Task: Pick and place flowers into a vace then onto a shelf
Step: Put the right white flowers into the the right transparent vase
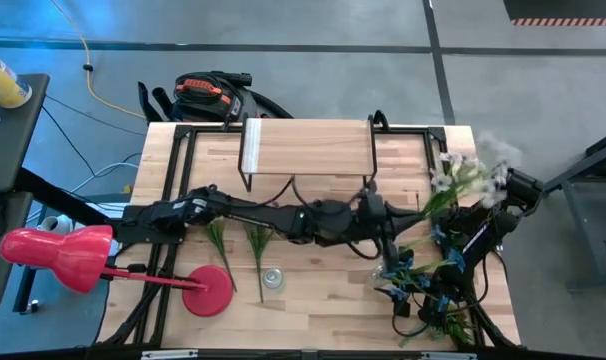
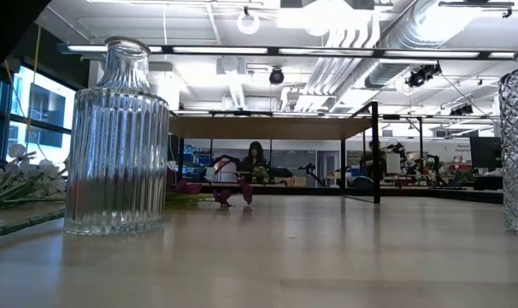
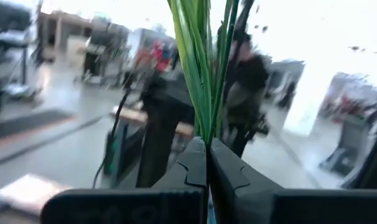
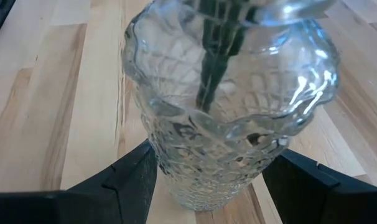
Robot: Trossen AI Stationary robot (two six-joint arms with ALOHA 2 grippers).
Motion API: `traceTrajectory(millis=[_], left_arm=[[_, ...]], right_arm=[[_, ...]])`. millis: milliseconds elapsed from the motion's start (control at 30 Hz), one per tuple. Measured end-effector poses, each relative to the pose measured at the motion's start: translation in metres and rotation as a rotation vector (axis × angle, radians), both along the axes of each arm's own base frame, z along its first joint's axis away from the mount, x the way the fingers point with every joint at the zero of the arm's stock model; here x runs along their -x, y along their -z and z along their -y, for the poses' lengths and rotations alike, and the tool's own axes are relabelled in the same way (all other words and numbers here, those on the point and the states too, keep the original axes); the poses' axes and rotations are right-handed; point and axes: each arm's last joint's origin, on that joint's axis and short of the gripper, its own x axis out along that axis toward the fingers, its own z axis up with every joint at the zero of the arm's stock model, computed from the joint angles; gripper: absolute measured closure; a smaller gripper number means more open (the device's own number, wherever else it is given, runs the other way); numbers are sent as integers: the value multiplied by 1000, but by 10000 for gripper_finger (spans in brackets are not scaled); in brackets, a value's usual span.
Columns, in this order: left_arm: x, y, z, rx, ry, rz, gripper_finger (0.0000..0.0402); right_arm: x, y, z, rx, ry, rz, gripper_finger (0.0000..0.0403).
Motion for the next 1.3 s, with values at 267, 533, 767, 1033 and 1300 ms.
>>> traceTrajectory(millis=[267,533,767,1033,1300], left_arm=[[-1,-13,-24,-68,32,130,368],[-14,27,-54,-4,65,172,368],[-8,89,-76,95,115,356,368],[8,124,-48,194,158,411,368],[11,130,-30,201,201,380,368]], right_arm=[[0,0,-1,-17,2,3,145],[0,0,-1,-18,4,5,145],[0,0,-1,-17,4,5,145],[0,0,-1,-19,5,6,145],[-1,0,-1,-23,4,-2,145]])
